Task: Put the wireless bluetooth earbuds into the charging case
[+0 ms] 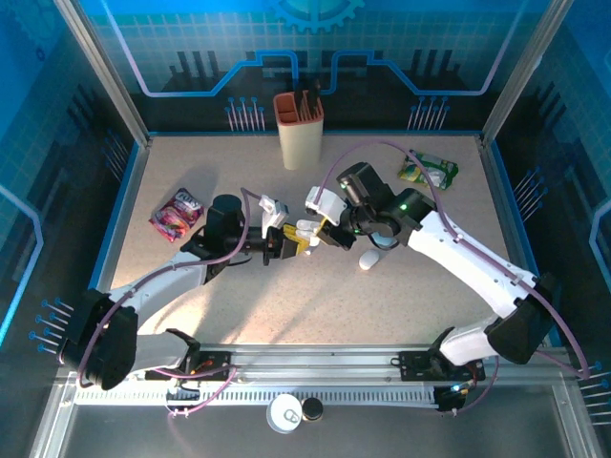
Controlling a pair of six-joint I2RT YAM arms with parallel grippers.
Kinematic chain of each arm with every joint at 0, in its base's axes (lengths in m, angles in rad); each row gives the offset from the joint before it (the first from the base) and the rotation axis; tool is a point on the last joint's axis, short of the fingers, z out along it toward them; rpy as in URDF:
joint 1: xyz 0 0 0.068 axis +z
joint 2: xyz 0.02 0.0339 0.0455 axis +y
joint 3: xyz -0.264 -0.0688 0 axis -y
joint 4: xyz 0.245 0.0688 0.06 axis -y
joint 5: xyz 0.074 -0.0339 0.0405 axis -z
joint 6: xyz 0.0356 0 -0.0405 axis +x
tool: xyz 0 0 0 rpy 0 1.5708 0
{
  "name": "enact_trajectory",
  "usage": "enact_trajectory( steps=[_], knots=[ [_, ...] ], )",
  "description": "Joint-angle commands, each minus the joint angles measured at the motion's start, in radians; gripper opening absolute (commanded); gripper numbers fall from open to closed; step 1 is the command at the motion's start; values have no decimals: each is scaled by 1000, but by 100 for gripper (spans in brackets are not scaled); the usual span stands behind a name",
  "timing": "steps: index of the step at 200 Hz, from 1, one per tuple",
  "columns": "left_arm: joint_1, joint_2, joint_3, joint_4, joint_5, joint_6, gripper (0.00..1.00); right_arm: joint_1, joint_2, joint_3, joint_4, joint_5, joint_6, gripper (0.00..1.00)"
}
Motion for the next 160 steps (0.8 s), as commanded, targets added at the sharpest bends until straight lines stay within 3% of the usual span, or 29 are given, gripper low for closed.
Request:
enact_trajectory(
  steps=[1,44,60,85,126,160],
  knots=[
    [13,-10,19,21,32,21,9,26,24,31,-61,3,-40,19],
    [17,-20,6,25,25,21,9,29,18,52,-63,-24,-11,32],
    [21,-24,-4,34,23,18,9,8,-9,44,-45,-53,18,43],
    [29,-24,-10,41,23,17,9,-49,-63,3,30,-130,92,51],
    [68,-69,-67,70,19,-10,9,-215,-88,-88,237,-231,436,54],
    [99,-173,-135,48,-7,-16,9,-284,58,-103,241,-208,693,53]
  ],
)
